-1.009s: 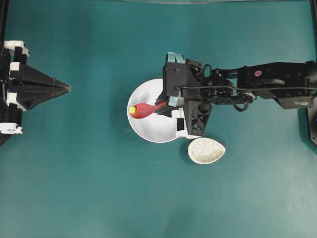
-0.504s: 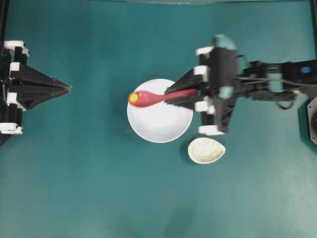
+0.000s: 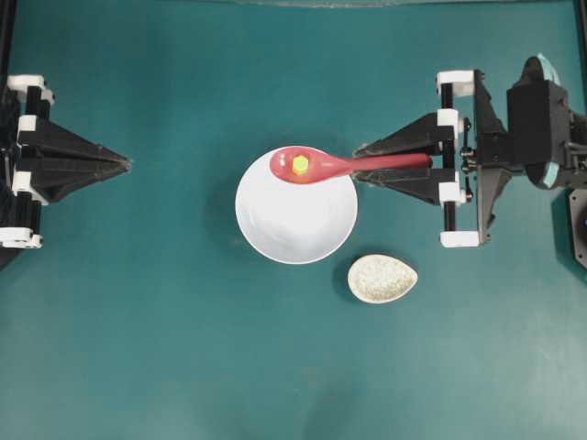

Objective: Scoop the yellow hexagonal prism block from the bowl with a spoon using the right arm.
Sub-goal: 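Hold the loaded spoon raised above the bowl with the right gripper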

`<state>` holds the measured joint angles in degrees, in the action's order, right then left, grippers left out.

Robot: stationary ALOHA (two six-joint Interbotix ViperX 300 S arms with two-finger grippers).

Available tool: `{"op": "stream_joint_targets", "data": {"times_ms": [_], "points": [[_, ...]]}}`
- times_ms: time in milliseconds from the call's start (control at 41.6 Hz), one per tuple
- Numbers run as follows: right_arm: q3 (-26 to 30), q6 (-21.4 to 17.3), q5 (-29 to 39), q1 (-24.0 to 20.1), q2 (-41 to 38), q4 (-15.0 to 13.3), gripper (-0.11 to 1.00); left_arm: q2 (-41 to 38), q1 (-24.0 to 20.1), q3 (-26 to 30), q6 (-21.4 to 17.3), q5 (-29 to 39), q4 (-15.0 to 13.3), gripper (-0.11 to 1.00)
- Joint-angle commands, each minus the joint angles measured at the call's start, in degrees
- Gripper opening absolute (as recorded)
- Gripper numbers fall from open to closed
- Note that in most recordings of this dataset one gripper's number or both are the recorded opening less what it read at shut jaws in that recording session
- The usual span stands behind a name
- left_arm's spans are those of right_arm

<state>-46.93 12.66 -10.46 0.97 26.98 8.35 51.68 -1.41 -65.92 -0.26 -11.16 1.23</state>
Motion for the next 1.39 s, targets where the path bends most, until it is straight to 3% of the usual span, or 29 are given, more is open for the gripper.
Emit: {"op": "stream_joint_targets", "data": {"times_ms": [0,1369], "points": [[0.79,0.0,-0.62,-0.18,0.18,-0.18,0.24,-0.35,0.09,0.44,0.0,-0.53,0.18,0.0],[0.88,-0.09,-3.16,-0.18,-0.44,-0.35,0.24,-0.35,0.0,-0.18,-1.14,0.0,0.18,0.0]]}}
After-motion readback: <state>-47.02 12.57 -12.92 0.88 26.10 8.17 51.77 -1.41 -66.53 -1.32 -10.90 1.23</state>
